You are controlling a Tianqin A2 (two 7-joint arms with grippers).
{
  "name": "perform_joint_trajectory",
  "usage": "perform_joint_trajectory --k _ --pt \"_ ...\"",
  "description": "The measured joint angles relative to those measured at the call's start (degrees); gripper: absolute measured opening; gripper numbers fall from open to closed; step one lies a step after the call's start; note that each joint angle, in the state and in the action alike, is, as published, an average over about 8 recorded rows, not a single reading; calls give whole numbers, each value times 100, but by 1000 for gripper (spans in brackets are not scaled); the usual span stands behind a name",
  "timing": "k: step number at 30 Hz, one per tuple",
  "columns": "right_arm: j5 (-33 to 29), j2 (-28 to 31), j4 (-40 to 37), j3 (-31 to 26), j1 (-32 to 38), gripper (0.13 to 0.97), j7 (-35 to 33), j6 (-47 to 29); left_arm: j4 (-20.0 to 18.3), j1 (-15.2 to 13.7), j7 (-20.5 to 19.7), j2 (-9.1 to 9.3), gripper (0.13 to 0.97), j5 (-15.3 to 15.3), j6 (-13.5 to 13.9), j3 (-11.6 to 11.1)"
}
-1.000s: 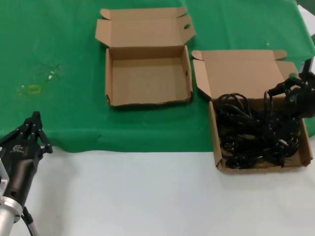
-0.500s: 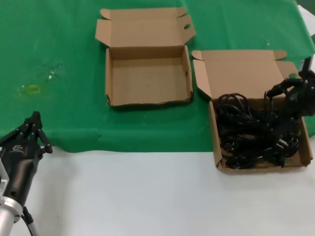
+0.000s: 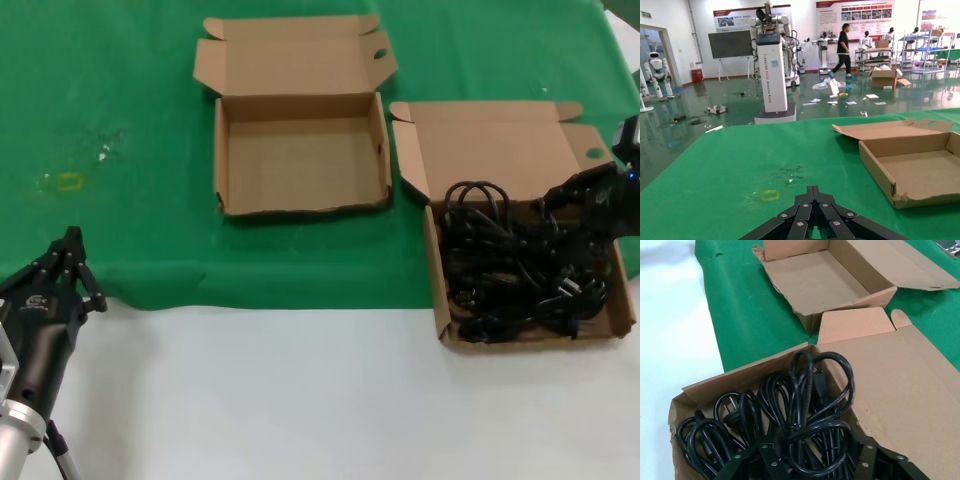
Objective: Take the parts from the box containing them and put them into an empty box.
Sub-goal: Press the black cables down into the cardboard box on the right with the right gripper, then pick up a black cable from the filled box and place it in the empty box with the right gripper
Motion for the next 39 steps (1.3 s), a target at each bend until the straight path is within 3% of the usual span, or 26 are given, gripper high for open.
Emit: perform_joint_trajectory --k 9,18,39 --pt "-26 4 3 19 17 389 18 -7 0 0 0 0 144 0 0 0" --pt "-56 -43 -138 29 151 284 -38 -3 0 0 0 0 144 0 0 0" --pt "-95 223 438 40 289 197 409 -377 0 0 0 0 144 0 0 0"
